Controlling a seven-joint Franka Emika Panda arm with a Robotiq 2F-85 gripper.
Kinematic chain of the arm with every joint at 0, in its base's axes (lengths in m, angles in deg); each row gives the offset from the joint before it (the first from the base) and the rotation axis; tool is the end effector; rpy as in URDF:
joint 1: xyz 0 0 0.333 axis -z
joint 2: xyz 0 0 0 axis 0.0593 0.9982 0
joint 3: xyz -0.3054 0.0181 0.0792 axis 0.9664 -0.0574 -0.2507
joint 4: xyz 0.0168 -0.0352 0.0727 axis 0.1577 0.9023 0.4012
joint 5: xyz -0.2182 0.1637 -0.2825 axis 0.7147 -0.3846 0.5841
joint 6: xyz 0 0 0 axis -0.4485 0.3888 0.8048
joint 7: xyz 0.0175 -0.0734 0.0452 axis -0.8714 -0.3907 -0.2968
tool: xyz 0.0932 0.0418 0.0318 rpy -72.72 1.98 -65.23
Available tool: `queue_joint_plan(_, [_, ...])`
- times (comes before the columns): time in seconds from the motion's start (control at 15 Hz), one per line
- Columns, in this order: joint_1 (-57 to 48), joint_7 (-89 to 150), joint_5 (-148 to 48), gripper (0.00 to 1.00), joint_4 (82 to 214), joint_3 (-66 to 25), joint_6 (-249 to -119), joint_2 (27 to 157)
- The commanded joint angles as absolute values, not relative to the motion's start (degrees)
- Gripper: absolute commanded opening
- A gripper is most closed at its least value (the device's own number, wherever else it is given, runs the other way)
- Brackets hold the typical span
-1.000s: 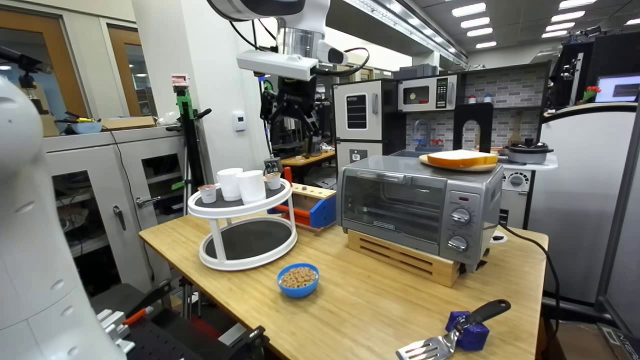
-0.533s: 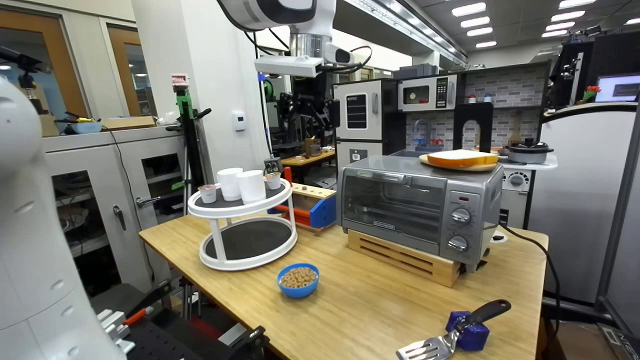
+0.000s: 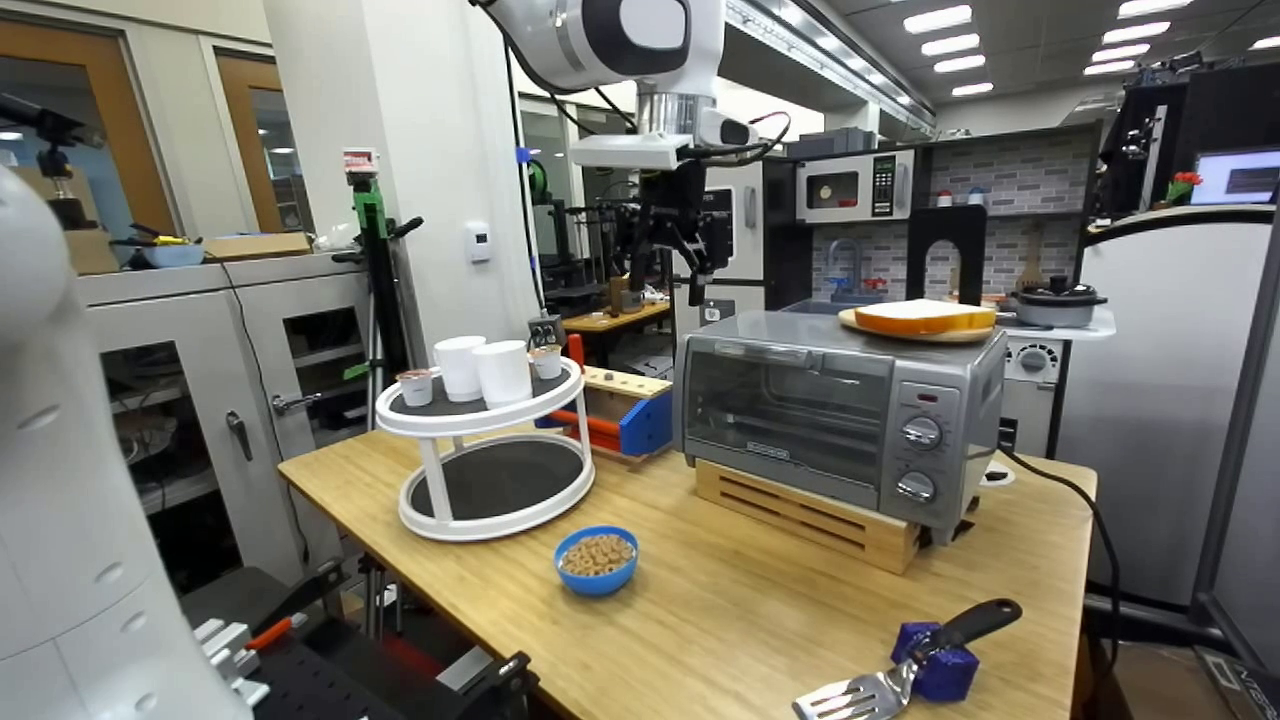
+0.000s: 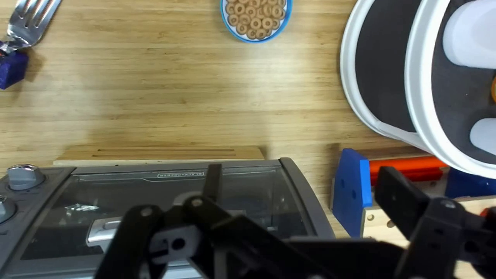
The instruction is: Open the oven door, place the mug on the right inside the oven
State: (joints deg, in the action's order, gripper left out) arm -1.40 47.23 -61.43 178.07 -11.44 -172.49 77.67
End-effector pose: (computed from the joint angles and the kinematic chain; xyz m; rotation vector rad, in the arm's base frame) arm 0.5245 -0.1339 0.3854 -3.0159 0.1893 0.0086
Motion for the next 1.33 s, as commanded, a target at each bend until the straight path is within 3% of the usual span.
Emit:
queue_joint_plan(0.0, [0.8,47.0,-61.3,1.0,177.9,-13.7,-172.2,77.6])
queue_joint_plan(0.73, [1.3,49.4,-60.4,1.0,177.7,-14.0,-171.7,77.2])
queue_joint_plan(1.27, [1.3,18.5,-39.5,1.0,177.8,-14.0,-176.0,77.8])
